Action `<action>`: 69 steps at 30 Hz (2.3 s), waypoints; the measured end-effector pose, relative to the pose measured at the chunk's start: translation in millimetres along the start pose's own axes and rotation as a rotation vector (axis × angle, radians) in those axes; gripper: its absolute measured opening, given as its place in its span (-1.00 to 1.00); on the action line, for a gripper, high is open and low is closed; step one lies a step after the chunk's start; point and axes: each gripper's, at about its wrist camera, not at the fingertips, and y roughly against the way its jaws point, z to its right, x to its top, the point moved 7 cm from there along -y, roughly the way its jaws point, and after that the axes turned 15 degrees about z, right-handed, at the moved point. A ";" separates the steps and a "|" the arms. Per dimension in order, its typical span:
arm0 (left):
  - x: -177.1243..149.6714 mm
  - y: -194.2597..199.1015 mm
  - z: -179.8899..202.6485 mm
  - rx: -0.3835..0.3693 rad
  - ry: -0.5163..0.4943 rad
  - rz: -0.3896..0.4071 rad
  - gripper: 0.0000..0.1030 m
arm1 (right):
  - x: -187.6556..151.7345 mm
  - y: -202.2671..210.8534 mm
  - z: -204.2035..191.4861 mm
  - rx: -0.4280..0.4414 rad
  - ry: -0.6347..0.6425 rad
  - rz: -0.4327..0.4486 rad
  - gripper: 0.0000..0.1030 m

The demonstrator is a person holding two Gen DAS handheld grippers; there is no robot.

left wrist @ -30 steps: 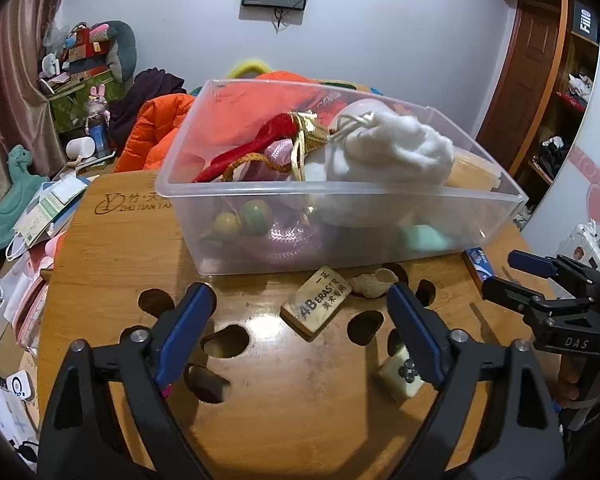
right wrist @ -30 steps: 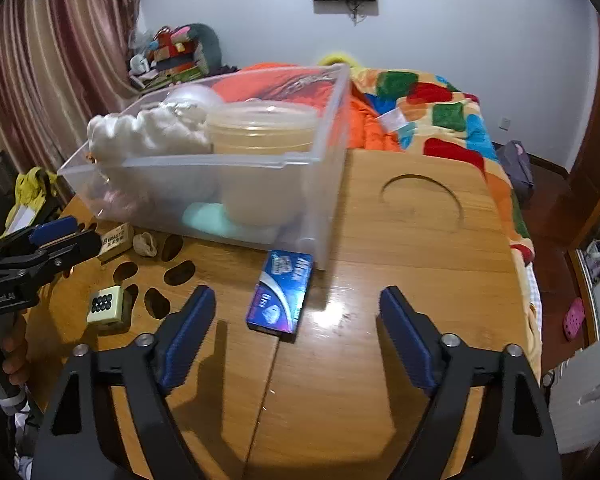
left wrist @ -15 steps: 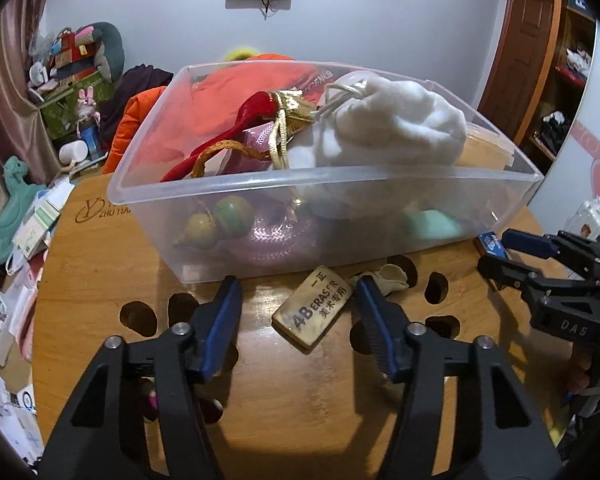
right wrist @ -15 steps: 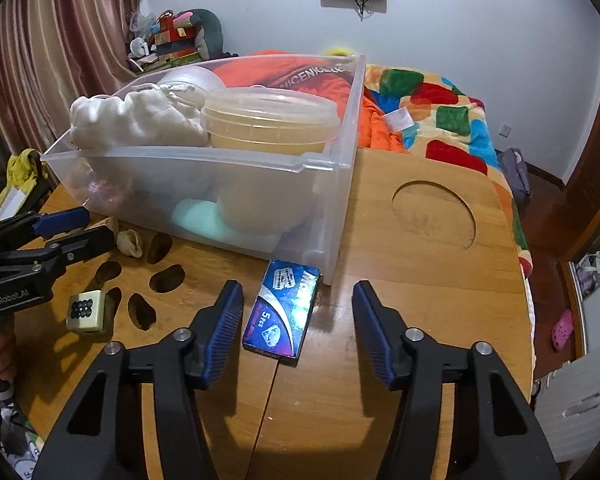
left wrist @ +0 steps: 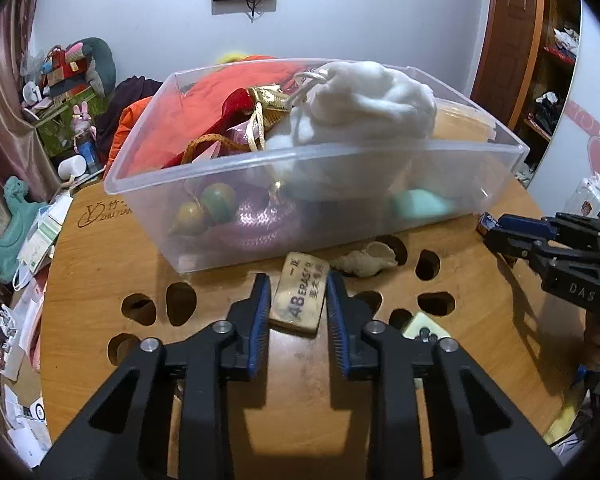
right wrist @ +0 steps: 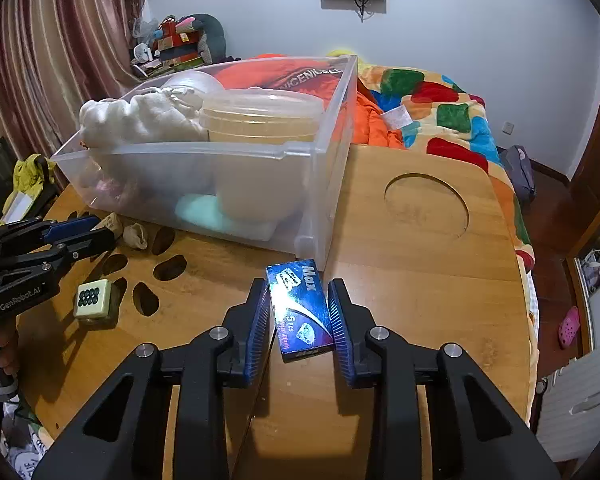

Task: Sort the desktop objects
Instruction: 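Grasp the eraser block with the left tool while the right tool grips the blue Max box, then lift the eraser with the left tool while the right tool carries the Max box over the bin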

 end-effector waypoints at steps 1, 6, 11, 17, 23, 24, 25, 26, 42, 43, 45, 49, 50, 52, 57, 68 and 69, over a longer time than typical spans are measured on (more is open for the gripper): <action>-0.4 0.3 -0.9 0.001 0.000 0.000 -0.54 | -0.7 0.8 -0.6 0.003 -0.001 -0.001 -0.50; -4.2 6.6 -5.4 0.004 0.011 0.003 -0.55 | -2.1 7.4 -1.4 0.020 -0.008 0.008 -0.51; -2.0 18.0 -12.4 0.012 0.042 0.027 -0.55 | 1.9 19.7 -6.4 0.042 -0.006 0.036 -0.51; 7.2 38.1 -12.0 0.014 0.049 0.082 -0.55 | 12.7 36.3 -21.6 0.068 0.016 0.079 -0.51; 22.9 49.5 -11.3 -0.002 0.058 0.133 -0.55 | 30.2 50.9 -32.1 0.094 0.035 0.137 -0.51; 25.0 52.1 -10.0 -0.005 0.059 0.142 -0.55 | 33.7 52.5 -34.1 0.095 0.043 0.148 -0.51; 27.8 54.1 -10.0 -0.007 0.059 0.151 -0.55 | 36.7 53.7 -35.6 0.091 0.053 0.155 -0.51; 30.5 56.5 -10.5 -0.010 0.060 0.161 -0.55 | 39.9 54.5 -35.9 0.087 0.060 0.162 -0.51; 75.1 59.5 -27.5 -0.010 0.072 0.276 -0.55 | 84.9 38.0 -40.4 0.082 0.071 0.212 -0.51; 76.6 57.7 -29.2 -0.009 0.075 0.277 -0.55 | 86.0 35.0 -39.5 0.080 0.068 0.208 -0.51; 77.9 53.4 -32.5 -0.008 0.078 0.278 -0.55 | 89.2 30.4 -38.7 0.077 0.066 0.208 -0.51; 78.9 41.7 -41.6 -0.002 0.099 0.266 -0.55 | 95.0 21.9 -38.4 0.078 0.057 0.209 -0.51; 78.5 39.4 -42.5 -0.003 0.101 0.264 -0.55 | 96.0 19.5 -38.7 0.078 0.056 0.208 -0.51; 79.0 34.1 -44.9 0.000 0.103 0.260 -0.55 | 99.3 13.7 -41.5 0.085 0.057 0.204 -0.51; 79.1 22.0 -49.6 0.005 0.107 0.247 -0.55 | 106.9 -1.5 -51.8 0.109 0.066 0.197 -0.51; 73.9 3.4 -55.6 0.018 0.117 0.208 -0.55 | 103.9 -16.3 -65.3 0.134 0.081 0.178 -0.51; 73.3 3.2 -55.3 0.016 0.117 0.205 -0.55 | 103.5 -16.1 -65.9 0.131 0.086 0.179 -0.50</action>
